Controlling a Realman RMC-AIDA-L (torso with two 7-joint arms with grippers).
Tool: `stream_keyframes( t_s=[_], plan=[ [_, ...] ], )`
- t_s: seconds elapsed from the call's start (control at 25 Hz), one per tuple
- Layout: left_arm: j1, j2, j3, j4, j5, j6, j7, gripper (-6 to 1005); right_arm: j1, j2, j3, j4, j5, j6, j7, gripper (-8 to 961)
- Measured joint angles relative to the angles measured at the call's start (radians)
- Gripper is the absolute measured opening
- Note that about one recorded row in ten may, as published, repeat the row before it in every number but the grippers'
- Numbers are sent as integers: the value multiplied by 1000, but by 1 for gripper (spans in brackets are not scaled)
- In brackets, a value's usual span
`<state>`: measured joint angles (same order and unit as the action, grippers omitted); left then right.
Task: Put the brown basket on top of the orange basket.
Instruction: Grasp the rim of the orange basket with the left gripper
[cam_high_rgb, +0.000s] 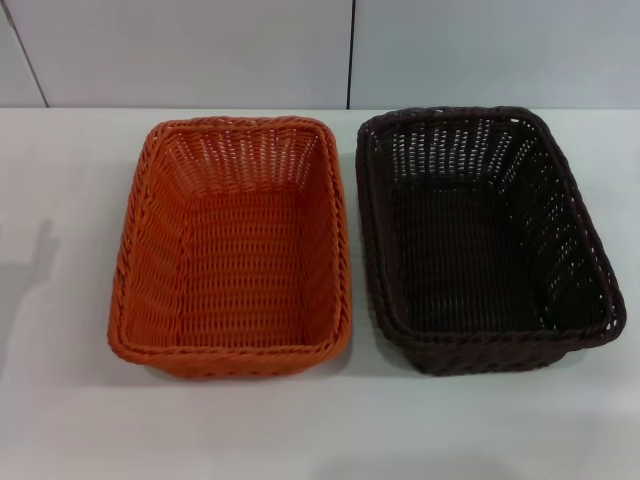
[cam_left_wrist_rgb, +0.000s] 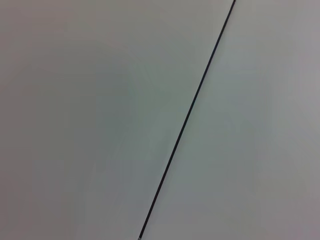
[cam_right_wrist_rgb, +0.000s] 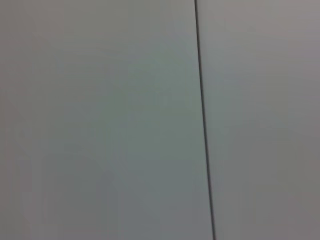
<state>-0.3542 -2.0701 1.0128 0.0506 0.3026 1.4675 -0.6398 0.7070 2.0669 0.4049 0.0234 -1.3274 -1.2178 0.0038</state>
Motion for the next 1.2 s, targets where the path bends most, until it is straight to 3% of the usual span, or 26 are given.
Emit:
stream_keyframes(
  t_s=[0.76, 0.96, 1.2],
  plan=[
    [-36, -2, 34, -22, 0, -27, 35, 699, 2, 4, 0, 29, -1, -40, 1, 624],
    [-32, 9, 38, 9, 0, -128, 5, 696, 8, 4, 0, 28, -1, -30, 1, 624],
    [-17, 22, 81, 150, 2, -311, -57, 692, 1, 4, 0, 24, -1, -30, 1, 624]
  ],
)
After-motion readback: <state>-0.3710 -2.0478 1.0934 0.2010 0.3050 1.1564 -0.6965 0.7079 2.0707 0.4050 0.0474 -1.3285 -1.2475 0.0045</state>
